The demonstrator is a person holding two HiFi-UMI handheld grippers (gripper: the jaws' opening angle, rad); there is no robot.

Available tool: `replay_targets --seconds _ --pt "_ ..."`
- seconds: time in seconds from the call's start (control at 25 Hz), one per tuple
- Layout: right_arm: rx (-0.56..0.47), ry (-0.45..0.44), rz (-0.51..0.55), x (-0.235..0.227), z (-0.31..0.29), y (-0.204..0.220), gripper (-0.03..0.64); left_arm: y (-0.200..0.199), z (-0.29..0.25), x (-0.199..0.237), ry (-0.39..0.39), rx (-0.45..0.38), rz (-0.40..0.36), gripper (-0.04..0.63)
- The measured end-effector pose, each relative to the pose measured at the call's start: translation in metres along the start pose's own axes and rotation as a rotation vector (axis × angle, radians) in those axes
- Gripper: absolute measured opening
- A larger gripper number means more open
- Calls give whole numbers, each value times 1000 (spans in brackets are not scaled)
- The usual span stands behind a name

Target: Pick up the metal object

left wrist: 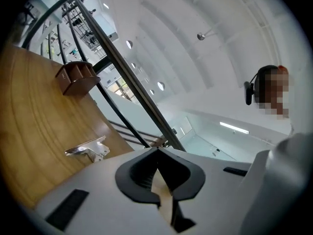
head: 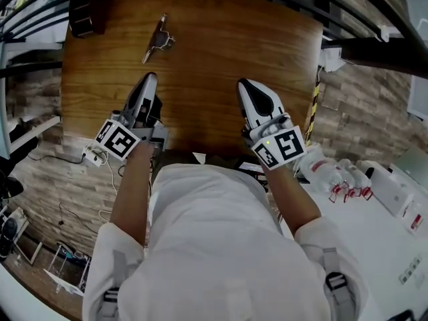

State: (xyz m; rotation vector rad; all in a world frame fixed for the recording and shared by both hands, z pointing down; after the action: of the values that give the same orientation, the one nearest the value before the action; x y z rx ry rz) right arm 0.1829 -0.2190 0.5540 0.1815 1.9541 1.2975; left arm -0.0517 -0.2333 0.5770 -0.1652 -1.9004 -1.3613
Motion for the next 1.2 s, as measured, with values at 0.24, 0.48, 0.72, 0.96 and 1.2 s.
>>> replay_targets --seconds 0.24,0.48,0.72,0.96,1.2 --pt "37 -18 -25 -14 -13 17 25 21 -15 3 97 -86 271 14" --pt "25 29 -2 -15 -41 14 25 49 -32 40 134 -59 470 15" --pt "11 93 -21 -13 -50 17 25 61 -48 81 126 -115 701 109" --pt "24 154 -32 -18 -53 26 25 73 -65 118 181 -184 966 133" --pt "24 213 -82 -27 -58 41 25 86 -83 134 216 -159 1060 187"
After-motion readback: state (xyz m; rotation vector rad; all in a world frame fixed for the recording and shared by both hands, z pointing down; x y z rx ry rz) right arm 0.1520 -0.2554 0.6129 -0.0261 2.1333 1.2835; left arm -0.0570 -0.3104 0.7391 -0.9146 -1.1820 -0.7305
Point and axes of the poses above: the fingertips, and each gripper's own axes: z backward along the fingers, x to its left, y out of its underside, the point moved 2 cm from there along z, backward along the fingers, and after that the axes turned 12 degrees about -z, right-handed, at the moved point
